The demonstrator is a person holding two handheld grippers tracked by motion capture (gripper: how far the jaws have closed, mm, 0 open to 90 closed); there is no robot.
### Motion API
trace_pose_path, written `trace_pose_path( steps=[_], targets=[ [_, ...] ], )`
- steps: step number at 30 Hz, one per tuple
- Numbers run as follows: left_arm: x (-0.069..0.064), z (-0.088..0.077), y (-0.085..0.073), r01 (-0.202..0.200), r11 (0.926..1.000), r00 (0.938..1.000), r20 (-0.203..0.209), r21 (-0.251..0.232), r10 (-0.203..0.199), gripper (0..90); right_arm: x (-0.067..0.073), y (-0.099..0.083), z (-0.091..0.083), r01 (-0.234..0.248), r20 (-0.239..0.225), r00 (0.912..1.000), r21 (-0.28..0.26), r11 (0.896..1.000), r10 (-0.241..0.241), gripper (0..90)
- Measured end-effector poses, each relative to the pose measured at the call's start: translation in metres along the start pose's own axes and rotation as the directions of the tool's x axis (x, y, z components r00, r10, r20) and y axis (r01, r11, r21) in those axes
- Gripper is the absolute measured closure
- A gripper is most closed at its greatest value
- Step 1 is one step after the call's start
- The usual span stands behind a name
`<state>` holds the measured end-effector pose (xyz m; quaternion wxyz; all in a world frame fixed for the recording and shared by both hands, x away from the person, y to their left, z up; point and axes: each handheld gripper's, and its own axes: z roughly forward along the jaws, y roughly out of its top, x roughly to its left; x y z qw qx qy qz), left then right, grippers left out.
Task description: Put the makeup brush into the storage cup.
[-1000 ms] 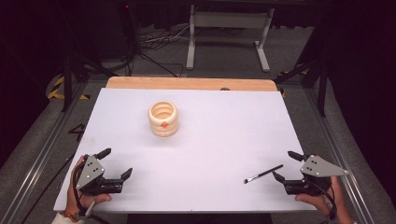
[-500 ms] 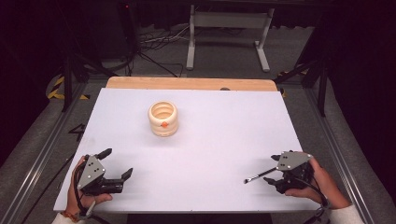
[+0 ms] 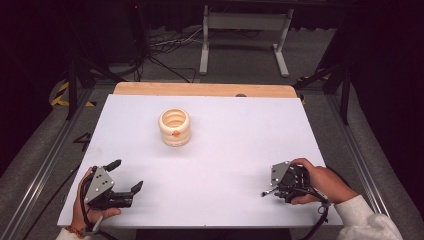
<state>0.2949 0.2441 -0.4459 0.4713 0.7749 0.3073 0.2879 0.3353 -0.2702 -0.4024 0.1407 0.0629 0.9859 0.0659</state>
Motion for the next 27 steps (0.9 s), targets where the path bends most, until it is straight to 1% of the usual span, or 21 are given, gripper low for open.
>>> trace_pose_path(
  steps=[1, 2, 3, 4, 5, 7, 10, 11, 13, 14, 15, 17, 19, 21, 23, 27],
  targets=[
    [0.0, 0.0, 0.0, 0.001, 1.0, 1.0, 0.0, -0.002, -0.001, 6.1, -0.001, 0.002, 0.002, 0.018, -0.004, 0.9998, 0.02, 1.0, -0.018, 41.1],
    [0.0, 0.0, 0.0, 0.001, 1.0, 1.0, 0.0, -0.002, -0.001, 6.2, -0.001, 0.002, 0.002, 0.018, -0.004, 0.9998, 0.02, 1.0, -0.018, 41.1],
    [0.0, 0.0, 0.0, -0.001, 1.0, 1.0, 0.0, 0.0, 0.001, 6.2, -0.002, 0.005, 0.004, 0.029, -0.014, 0.9995, 0.04, 0.999, -0.029, 44.4],
    [0.0, 0.0, 0.0, -0.001, 1.0, 1.0, 0.0, 0.0, 0.001, 6.3, -0.003, 0.008, 0.006, 0.045, -0.027, 0.9987, 0.051, 0.998, -0.043, 47.1],
    [0.0, 0.0, 0.0, -0.001, 1.0, 1.0, 0.002, -0.002, 0.001, 6.3, -0.003, 0.01, 0.009, 0.05, -0.044, 0.9979, 0.053, 0.997, -0.048, 48.9],
    [0.0, 0.0, 0.0, -0.003, 1.0, 1.0, 0.001, 0.0, 0.003, 6.3, -0.003, 0.012, 0.013, 0.069, -0.053, 0.9965, 0.083, 0.994, -0.065, 51.9],
    [0.0, 0.0, 0.0, -0.004, 1.0, 1.0, 0.003, 0.001, 0.004, 6.4, -0.004, 0.015, 0.018, 0.076, -0.069, 0.9952, 0.093, 0.993, -0.069, 53.3],
    [0.0, 0.0, 0.0, -0.003, 1.0, 1.0, 0.005, 0.0, 0.003, 6.3, -0.004, 0.016, 0.019, 0.075, -0.074, 0.9949, 0.105, 0.992, -0.068, 53.6],
    [0.001, 0.001, -0.001, 0.003, 1.0, 1.0, 0.006, 0.004, -0.003, 5.9, -0.006, 0.017, 0.019, 0.082, -0.084, 0.9938, 0.103, 0.991, -0.074, 55.9],
    [0.001, 0.001, -0.001, 0.007, 1.0, 1.0, 0.005, 0.003, -0.007, 5.9, -0.007, 0.018, 0.019, 0.078, -0.096, 0.993, 0.108, 0.991, -0.068, 58.6],
    [0.002, 0.001, -0.001, 0.013, 0.9999, 0.9999, 0.01, 0.002, -0.013, 6.0, -0.007, 0.018, 0.02, 0.085, -0.107, 0.9915, 0.107, 0.991, -0.074, 61.4],
    [0.002, 0.002, -0.002, 0.013, 0.9999, 0.9998, 0.013, 0.004, -0.013, 6.1, -0.008, 0.019, 0.021, 0.082, -0.14, 0.9879, 0.112, 0.99, -0.066, 67.9],
    [0.002, 0.002, -0.001, 0.014, 0.9999, 0.9998, 0.016, 0.005, -0.014, 6.2, -0.009, 0.019, 0.021, 0.096, -0.175, 0.9817, 0.111, 0.989, -0.075, 75.3],
    [0.001, 0.003, -0.002, 0.012, 0.9999, 0.9999, 0.008, 0.009, -0.012, 6.2, -0.008, 0.019, 0.021, 0.086, -0.198, 0.9784, 0.119, 0.989, -0.061, 80.8],
    [0.002, 0.003, -0.002, 0.012, 0.9999, 0.9999, 0.009, 0.012, -0.012, 6.2, -0.008, 0.02, 0.022, 0.097, -0.203, 0.9766, 0.129, 0.987, -0.07, 82.9],
    [0.003, 0.004, -0.003, 0.017, 0.9997, 0.9998, 0.007, 0.018, -0.017, 6.2, -0.005, 0.023, 0.022, 0.126, -0.192, 0.9764, 0.142, 0.982, -0.098, 84.3]
  ],
)
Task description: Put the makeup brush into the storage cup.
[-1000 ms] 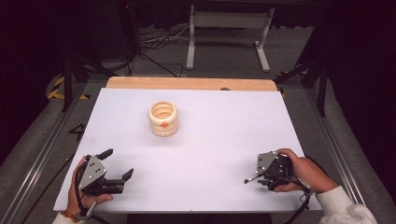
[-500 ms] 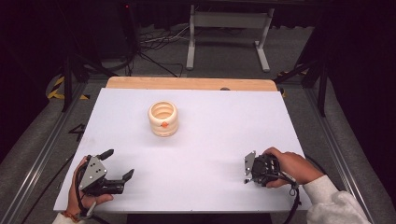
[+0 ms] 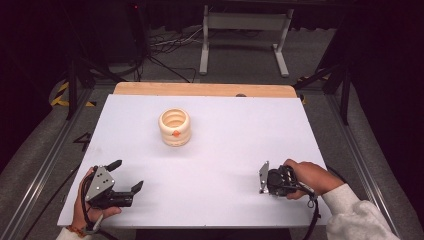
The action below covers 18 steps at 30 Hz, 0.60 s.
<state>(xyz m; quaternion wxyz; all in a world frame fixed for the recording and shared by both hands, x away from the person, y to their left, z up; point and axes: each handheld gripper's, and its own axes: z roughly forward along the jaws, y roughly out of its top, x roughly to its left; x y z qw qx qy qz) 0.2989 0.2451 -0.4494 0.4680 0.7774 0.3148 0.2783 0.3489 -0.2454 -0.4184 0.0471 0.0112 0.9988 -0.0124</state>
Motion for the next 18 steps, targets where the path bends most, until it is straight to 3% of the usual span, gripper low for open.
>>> trace_pose_path(
  steps=[6, 11, 18],
  targets=[
    [0.0, 0.0, 0.0, -0.004, 1.0, 1.0, 0.0, 0.001, 0.004, 6.7, 0.004, 0.001, -0.001, 0.048, 0.031, 0.9984, 0.007, 0.999, -0.048, 84.5],
    [0.0, -0.001, 0.0, -0.001, 1.0, 1.0, 0.0, -0.007, 0.001, 6.7, 0.006, 0.001, -0.002, 0.06, 0.053, 0.9967, 0.014, 0.998, -0.061, 84.6],
    [-0.001, -0.001, 0.0, -0.003, 1.0, 1.0, 0.0, -0.007, 0.003, 6.9, 0.007, -0.005, -0.015, 0.052, 0.106, 0.9932, -0.047, 0.998, -0.047, 84.6]
  ],
)
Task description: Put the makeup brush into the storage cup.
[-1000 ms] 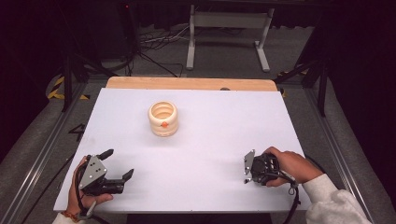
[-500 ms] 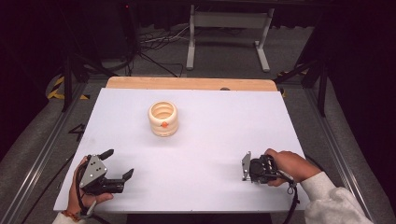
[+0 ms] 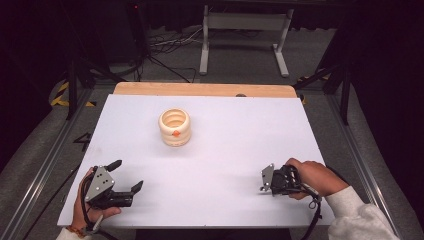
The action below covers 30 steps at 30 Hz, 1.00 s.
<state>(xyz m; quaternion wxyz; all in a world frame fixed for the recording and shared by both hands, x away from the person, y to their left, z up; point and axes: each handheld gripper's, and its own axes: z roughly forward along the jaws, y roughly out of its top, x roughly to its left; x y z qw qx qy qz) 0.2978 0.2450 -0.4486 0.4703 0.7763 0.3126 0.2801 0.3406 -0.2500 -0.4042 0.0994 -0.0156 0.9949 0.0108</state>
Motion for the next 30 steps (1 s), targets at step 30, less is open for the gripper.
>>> trace_pose_path(
  steps=[30],
  targets=[
    [0.0, -0.001, 0.002, -0.007, 0.9998, 0.9999, 0.008, -0.017, 0.007, 8.7, -0.013, -0.047, -0.063, -0.223, 0.158, 0.8367, -0.776, 0.59, 0.525, 84.6]
  ],
)
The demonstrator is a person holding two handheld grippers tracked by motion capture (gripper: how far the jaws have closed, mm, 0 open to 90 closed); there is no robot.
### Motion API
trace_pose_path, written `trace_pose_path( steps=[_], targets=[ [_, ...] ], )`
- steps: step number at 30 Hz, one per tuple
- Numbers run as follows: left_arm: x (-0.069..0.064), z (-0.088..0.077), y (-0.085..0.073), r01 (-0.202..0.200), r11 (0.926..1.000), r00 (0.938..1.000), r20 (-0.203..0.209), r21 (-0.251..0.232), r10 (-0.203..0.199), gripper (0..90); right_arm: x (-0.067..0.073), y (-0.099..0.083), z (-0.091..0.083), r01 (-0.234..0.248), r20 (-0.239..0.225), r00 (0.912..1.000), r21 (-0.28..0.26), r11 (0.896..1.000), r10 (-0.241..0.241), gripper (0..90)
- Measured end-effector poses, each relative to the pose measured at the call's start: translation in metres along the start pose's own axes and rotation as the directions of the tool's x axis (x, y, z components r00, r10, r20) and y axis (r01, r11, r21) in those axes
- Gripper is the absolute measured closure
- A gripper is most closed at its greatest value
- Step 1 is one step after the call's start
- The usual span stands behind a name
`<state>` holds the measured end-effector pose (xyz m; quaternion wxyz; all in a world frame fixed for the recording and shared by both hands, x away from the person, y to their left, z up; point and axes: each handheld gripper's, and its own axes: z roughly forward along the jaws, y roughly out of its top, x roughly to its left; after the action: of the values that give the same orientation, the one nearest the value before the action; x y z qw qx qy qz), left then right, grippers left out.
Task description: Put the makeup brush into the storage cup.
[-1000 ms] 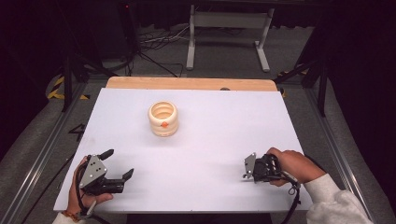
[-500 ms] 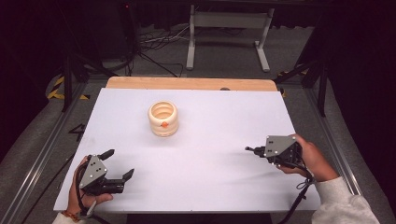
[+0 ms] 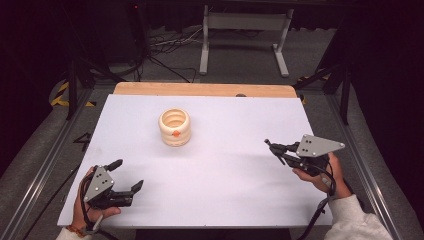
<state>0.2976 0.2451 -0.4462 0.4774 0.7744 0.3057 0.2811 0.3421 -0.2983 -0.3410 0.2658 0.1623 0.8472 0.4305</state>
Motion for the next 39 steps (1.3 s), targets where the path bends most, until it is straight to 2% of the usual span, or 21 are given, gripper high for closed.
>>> trace_pose_path(
  steps=[4, 13, 14, 17, 21, 24, 27, 29, 33, 34, 35, 37, 39],
  targets=[
    [0.0, 0.0, 0.001, 0.003, 1.0, 1.0, 0.004, -0.007, -0.003, 8.6, 0.005, 0.0, 0.007, -0.038, -0.019, 0.9992, -0.046, 0.998, 0.037, 84.6],
    [0.002, -0.002, 0.003, 0.003, 0.9997, 1.0, -0.004, -0.026, -0.003, 5.8, 0.015, 0.001, 0.019, -0.073, -0.016, 0.9973, -0.132, 0.989, 0.072, 84.6],
    [0.003, -0.003, 0.004, 0.005, 0.9996, 1.0, -0.004, -0.027, -0.005, 5.0, 0.015, 0.001, 0.02, -0.092, -0.023, 0.9957, -0.157, 0.983, 0.09, 84.6],
    [0.005, -0.002, 0.005, 0.008, 0.9995, 0.9999, -0.008, -0.031, -0.009, 3.6, 0.016, 0.002, 0.021, -0.101, -0.019, 0.9949, -0.181, 0.978, 0.099, 84.6],
    [0.007, 0.001, 0.009, 0.005, 0.9993, 1.0, -0.003, -0.037, -0.005, 3.4, 0.018, 0.006, 0.026, -0.128, -0.028, 0.9918, -0.229, 0.965, 0.125, 84.6],
    [0.008, 0.005, 0.014, 0.01, 0.9989, 0.9997, 0.024, -0.046, -0.009, 4.5, 0.019, 0.01, 0.03, -0.129, -0.034, 0.9916, -0.247, 0.96, 0.125, 84.6],
    [0.007, 0.007, 0.017, 0.011, 0.9982, 0.9994, 0.032, -0.059, -0.009, 5.7, 0.019, 0.013, 0.034, -0.137, -0.038, 0.9906, -0.262, 0.955, 0.131, 84.6],
    [0.007, 0.009, 0.022, 0.019, 0.9967, 0.9987, 0.048, -0.079, -0.015, 5.7, 0.02, 0.018, 0.038, -0.153, -0.046, 0.9883, -0.29, 0.945, 0.146, 84.6],
    [0.006, 0.012, 0.03, 0.027, 0.9942, 0.9978, 0.062, -0.104, -0.021, 5.7, 0.022, 0.023, 0.042, -0.17, -0.049, 0.9854, -0.322, 0.931, 0.163, 84.6],
    [0.006, 0.012, 0.03, 0.027, 0.9942, 0.9978, 0.062, -0.104, -0.021, 5.7, 0.022, 0.023, 0.042, -0.17, -0.049, 0.9854, -0.322, 0.931, 0.163, 84.6],
    [0.005, 0.014, 0.033, 0.027, 0.9936, 0.9974, 0.069, -0.11, -0.019, 5.7, 0.023, 0.025, 0.043, -0.18, -0.051, 0.9836, -0.343, 0.922, 0.173, 84.6],
    [0.004, 0.018, 0.039, 0.028, 0.992, 0.9962, 0.085, -0.123, -0.018, 5.8, 0.023, 0.026, 0.043, -0.179, -0.05, 0.9838, -0.345, 0.921, 0.172, 84.6],
    [0.001, 0.023, 0.043, 0.028, 0.9905, 0.995, 0.099, -0.134, -0.015, 5.8, 0.024, 0.028, 0.046, -0.19, -0.055, 0.9817, -0.362, 0.913, 0.182, 84.6]
  ],
)
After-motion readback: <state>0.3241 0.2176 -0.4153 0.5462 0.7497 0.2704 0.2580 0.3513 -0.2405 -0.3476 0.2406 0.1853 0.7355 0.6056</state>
